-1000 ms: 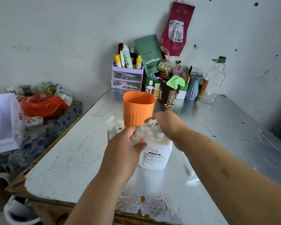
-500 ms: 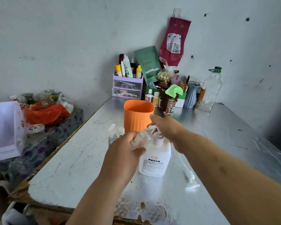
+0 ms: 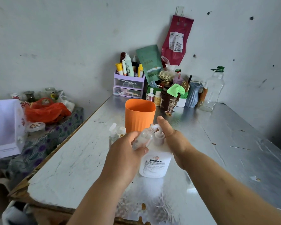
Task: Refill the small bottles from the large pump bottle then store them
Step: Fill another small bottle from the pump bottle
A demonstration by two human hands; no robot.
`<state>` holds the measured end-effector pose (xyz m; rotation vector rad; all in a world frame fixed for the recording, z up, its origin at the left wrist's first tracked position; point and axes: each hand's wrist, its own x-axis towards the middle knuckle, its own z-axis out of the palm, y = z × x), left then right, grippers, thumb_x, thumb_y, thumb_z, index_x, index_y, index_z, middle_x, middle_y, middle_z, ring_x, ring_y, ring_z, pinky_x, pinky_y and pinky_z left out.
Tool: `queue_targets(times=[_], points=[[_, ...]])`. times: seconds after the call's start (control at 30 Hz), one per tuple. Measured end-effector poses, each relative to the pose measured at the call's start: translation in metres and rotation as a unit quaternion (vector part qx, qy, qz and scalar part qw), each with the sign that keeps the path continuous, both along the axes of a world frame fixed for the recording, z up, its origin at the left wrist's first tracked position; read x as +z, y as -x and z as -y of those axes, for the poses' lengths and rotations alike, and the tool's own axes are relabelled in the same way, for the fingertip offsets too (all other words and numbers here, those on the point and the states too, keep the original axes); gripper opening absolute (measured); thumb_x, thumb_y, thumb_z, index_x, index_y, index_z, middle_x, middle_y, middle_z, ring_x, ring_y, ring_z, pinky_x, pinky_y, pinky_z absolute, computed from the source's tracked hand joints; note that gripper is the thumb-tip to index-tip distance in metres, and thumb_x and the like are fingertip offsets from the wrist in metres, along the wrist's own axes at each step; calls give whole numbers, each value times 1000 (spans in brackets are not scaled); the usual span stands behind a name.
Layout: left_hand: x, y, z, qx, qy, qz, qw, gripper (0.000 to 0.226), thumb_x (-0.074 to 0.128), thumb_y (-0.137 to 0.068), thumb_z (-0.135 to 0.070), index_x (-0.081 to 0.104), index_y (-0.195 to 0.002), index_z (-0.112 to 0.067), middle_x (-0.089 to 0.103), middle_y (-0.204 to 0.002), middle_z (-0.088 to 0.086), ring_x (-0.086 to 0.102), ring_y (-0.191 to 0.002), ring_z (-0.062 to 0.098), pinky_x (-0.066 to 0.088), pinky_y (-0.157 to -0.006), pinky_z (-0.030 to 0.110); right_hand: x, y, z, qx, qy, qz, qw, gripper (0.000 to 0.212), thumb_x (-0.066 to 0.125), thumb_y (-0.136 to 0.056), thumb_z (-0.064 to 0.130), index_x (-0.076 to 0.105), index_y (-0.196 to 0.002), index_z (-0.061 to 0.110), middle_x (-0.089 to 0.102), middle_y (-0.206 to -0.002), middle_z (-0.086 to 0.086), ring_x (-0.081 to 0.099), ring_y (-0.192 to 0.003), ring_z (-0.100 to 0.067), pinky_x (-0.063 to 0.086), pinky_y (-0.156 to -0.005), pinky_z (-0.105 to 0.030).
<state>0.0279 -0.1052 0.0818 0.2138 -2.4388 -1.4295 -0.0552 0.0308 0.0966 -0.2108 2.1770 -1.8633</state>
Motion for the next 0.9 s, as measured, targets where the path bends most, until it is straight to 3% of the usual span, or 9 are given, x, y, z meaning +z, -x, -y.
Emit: queue_targets(times=[0.2,0.3,0.47,0.57,0.7,0.9], points=[[-2,4,0,7,10,0,1000,38,71,-87,-28,61,-123,-36,68,-107,-15,65,-95,5,55,-87,36,-2,5,0,-3,-7,-10,1000,55,45,-89,61,69,-103,14,75,-97,-10,71,-91,-25,55,-83,-35],[-3,7,0,13,24,3,1000,40,71,-87,-28,60,-125,-34,68,-112,-14,65,-98,8,55,-88,37,-4,8,1,2,-13,-25,1000,50,42,-91,60,67,-109,21,74,-100,-5,70,-89,-17,52,-73,-28],[-4,6,0,19,42,14,999,41,71,-87,-28,60,-126,-33,68,-115,-13,65,-100,9,55,-89,37,-8,8,2,9,-34,-38,999,46,38,-93,59,64,-116,29,68,-115,-3,64,-104,-17,48,-88,-31],[-4,4,-1,19,46,16,999,39,69,-88,-28,60,-126,-33,67,-115,-14,63,-100,8,54,-90,35,-5,5,2,-4,-41,-14,999,53,40,-90,63,66,-111,22,70,-110,-2,64,-100,-15,46,-77,-26],[1,1,-1,19,53,11,998,35,69,-89,-29,60,-122,-35,67,-111,-15,62,-98,7,52,-87,31,-2,6,2,-29,-53,31,998,63,47,-81,72,68,-104,17,71,-105,-6,65,-101,-23,46,-98,-39],[4,0,-2,18,48,9,999,36,69,-88,-29,61,-123,-33,68,-111,-12,64,-97,10,53,-87,36,-1,7,3,-31,-45,28,998,75,52,-67,78,70,-102,15,73,-102,-8,68,-98,-26,47,-100,-44]])
